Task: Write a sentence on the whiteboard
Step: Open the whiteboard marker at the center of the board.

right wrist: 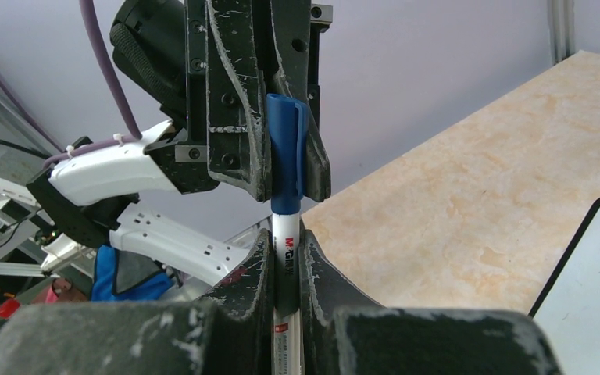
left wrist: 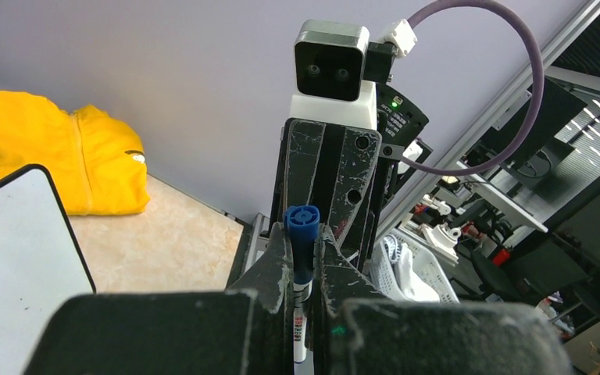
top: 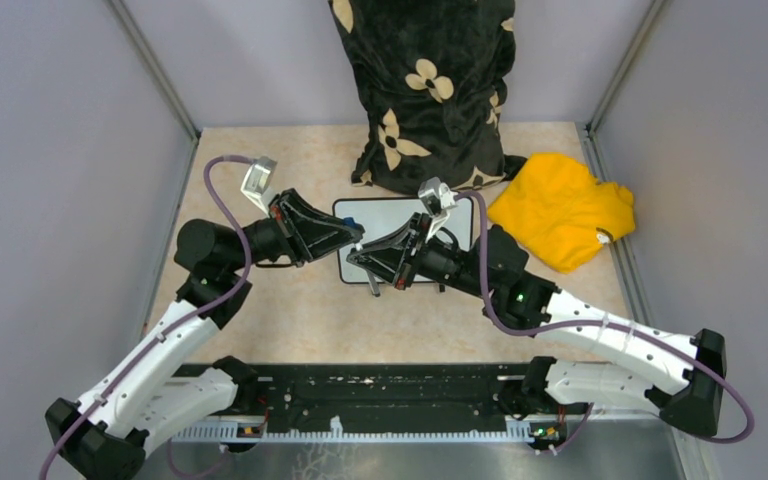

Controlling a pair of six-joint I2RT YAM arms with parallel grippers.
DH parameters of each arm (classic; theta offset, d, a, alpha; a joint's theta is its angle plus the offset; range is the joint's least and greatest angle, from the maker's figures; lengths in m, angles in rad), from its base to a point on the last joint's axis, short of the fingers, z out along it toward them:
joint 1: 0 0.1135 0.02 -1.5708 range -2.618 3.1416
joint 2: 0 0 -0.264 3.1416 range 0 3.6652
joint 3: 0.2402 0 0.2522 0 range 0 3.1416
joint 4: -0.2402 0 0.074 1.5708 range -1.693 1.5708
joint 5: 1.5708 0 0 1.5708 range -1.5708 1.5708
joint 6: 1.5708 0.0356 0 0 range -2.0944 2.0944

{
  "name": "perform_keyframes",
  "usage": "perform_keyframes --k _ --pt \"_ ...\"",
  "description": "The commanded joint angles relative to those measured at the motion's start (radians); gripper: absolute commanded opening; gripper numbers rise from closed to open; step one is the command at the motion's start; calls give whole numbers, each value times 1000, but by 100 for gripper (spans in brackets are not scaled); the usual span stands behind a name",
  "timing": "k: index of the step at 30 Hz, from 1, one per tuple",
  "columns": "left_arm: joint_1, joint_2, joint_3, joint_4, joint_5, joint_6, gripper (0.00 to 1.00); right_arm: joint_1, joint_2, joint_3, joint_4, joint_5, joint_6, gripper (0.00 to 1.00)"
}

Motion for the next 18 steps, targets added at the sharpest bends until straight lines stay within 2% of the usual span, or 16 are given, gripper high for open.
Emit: perform_keyframes --k 1,10,18 --pt "23 -53 36 67 -145 23 0 -5 -56 -22 -32 8 0 0" --pt "23 -96 36 -27 -239 89 0 -5 -66 -32 -33 16 5 0" --pt "24 -97 36 -43 -273 90 0 -4 -79 -45 -36 29 15 0"
